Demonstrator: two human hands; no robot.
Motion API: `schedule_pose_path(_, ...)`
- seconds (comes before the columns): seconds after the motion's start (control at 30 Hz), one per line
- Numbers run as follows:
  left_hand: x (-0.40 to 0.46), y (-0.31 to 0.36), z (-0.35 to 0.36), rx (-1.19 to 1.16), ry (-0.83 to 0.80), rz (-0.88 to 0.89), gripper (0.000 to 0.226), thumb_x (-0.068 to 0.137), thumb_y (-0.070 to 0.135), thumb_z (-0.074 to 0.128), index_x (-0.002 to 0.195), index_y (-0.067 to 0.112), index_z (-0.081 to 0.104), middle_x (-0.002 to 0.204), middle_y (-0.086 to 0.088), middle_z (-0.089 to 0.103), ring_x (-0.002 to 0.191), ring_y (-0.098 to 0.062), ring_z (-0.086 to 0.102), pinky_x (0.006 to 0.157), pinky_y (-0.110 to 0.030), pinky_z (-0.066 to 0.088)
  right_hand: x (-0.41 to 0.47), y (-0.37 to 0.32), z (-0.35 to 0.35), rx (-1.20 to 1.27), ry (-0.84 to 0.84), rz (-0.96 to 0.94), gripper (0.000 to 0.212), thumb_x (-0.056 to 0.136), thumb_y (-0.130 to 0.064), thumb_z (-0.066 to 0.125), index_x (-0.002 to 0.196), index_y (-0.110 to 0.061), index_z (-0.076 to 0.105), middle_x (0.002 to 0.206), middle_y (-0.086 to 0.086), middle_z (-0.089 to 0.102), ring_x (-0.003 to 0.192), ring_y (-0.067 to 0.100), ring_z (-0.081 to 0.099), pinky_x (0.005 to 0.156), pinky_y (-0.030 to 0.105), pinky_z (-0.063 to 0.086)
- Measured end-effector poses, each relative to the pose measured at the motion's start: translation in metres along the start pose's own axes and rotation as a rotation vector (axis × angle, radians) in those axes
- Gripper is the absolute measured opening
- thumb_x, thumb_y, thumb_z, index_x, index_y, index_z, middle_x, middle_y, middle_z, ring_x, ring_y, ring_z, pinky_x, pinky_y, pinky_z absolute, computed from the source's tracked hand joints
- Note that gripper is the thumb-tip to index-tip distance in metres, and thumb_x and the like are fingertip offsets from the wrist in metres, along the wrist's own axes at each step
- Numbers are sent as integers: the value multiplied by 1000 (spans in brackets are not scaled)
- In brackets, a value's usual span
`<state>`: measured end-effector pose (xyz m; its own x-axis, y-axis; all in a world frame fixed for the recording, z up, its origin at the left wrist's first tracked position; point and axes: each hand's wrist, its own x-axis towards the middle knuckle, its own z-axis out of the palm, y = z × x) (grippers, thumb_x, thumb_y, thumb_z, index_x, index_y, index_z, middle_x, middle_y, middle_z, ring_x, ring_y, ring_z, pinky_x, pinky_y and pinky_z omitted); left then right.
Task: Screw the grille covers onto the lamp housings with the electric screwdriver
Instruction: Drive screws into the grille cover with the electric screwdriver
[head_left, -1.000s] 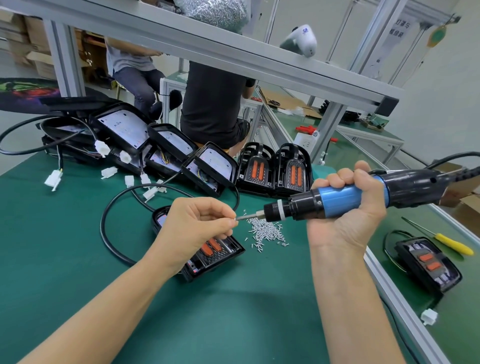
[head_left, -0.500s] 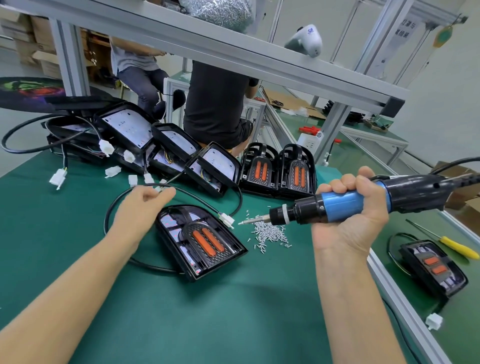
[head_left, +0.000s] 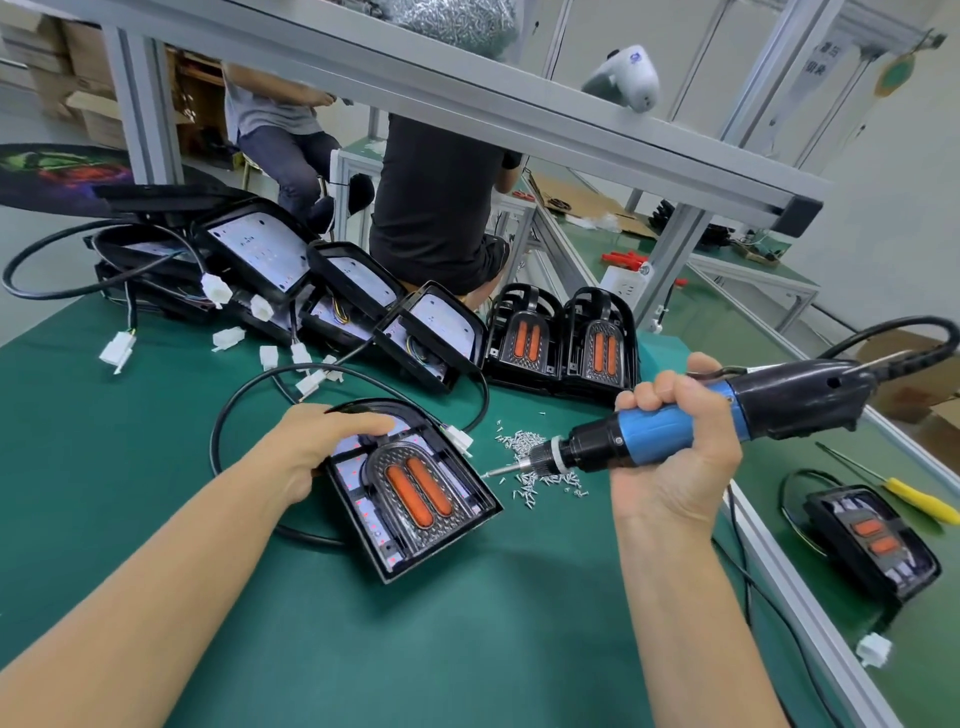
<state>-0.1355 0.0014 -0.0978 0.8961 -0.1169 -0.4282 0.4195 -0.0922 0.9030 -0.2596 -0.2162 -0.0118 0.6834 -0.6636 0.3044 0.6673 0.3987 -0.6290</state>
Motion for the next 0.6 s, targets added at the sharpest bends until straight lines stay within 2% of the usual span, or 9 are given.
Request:
schedule_pose_path(0.07,-5,-4,-2,-104,-39,28,36,52,14,85,85,6,72,100,-17,72,79,-28,64,76,-35,50,-1,1,-3,-8,-4,0,27,68,-4,53,91,-17,53,56,-6,46,52,10,44,60,23,43)
schedule_pose_path(0.13,-9,-8,-5,-189,-55,50,37,46,13,82,81,8,73,93,-16,73,72,-27,66,78,-38,54,-2,2,-5,-13,-11,2,26,69,-4,53,91,-17,54,57,-6,46,53,10,44,60,23,43)
schedule_pose_path(0.23,-14,-12,-7,-260,-55,79,41,50,10,82,89,6,71,96,-19,72,74,-29,67,75,-40,57,-4,5,-7,-25,-30,-5,26,70,-3,53,91,-17,54,58,-5,47,53,11,44,60,24,43)
schedule_pose_path(0.3,-18,-14,-7,-285,-43,109,50,44,13,82,92,6,69,96,-19,72,74,-30,67,72,-38,57,-4,6,-8,-31,-49,-8,26,70,-2,53,91,-17,53,58,-4,47,53,11,45,59,24,43)
schedule_pose_path(0.37,-23,-16,-8,-295,-29,133,62,36,16,84,95,5,68,98,-19,71,79,-32,67,79,-42,55,-5,7,-9,-45,-65,-13,25,71,-2,52,92,-17,53,57,-4,47,53,11,45,59,24,43)
schedule_pose_path(0.5,-27,-19,-8,-312,-1,172,93,24,18,90,112,4,63,107,-17,69,103,-38,63,95,-53,48,-5,9,-10,-70,-76,-19,26,71,-2,52,92,-17,52,56,-4,48,52,12,47,59,24,44)
schedule_pose_path(0.6,-31,-20,-6,-327,24,199,85,26,25,87,106,5,65,100,-16,71,97,-38,66,92,-53,50,-5,12,-10,-91,-73,-26,25,71,-1,53,90,-16,53,57,-3,48,52,13,48,59,25,45)
